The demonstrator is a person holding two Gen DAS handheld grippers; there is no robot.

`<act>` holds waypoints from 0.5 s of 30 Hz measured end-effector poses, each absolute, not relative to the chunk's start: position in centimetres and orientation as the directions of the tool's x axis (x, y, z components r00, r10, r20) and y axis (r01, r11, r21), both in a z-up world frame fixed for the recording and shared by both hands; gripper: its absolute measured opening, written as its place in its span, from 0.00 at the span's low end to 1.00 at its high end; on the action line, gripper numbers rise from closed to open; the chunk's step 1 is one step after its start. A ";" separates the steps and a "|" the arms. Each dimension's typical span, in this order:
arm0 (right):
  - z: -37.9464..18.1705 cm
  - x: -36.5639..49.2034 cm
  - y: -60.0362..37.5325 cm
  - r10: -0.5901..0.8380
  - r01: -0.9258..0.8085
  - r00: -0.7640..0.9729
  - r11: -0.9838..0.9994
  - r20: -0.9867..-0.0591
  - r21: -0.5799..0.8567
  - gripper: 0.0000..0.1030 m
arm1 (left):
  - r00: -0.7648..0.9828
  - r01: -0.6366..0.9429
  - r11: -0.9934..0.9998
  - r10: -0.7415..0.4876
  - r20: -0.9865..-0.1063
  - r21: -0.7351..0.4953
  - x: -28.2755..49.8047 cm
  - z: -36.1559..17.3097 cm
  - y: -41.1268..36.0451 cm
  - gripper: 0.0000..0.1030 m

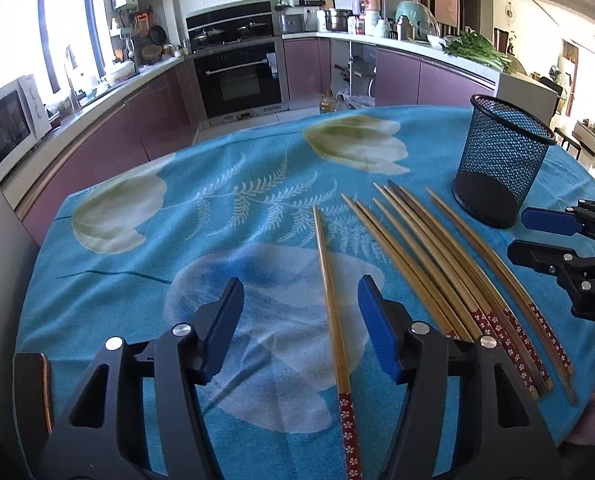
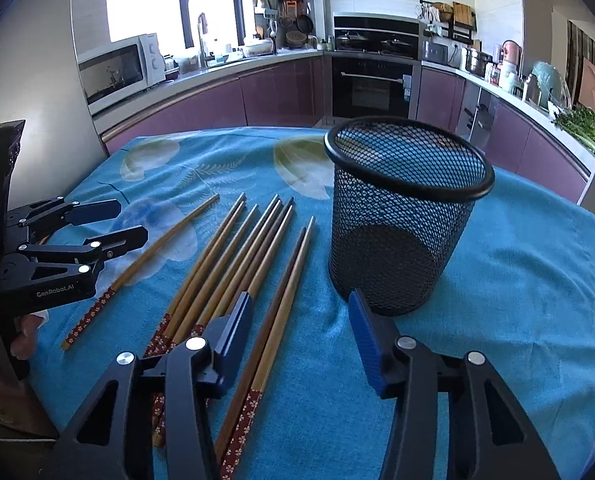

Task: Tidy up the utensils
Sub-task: 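Close the left tool on one chopstick while the right tool grasps another chopstick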

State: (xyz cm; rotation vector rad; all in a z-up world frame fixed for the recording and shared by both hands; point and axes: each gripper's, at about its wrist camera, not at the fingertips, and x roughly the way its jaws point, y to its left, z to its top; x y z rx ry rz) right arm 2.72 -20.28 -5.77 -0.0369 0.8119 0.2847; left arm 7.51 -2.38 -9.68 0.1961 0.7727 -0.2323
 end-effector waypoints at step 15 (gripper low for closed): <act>-7.0 4.3 -19.7 0.204 -0.274 0.582 0.961 -0.787 0.046 0.34 | 0.563 0.356 0.934 -0.190 -0.805 0.028 9.8 -11.7 -4.1 0.28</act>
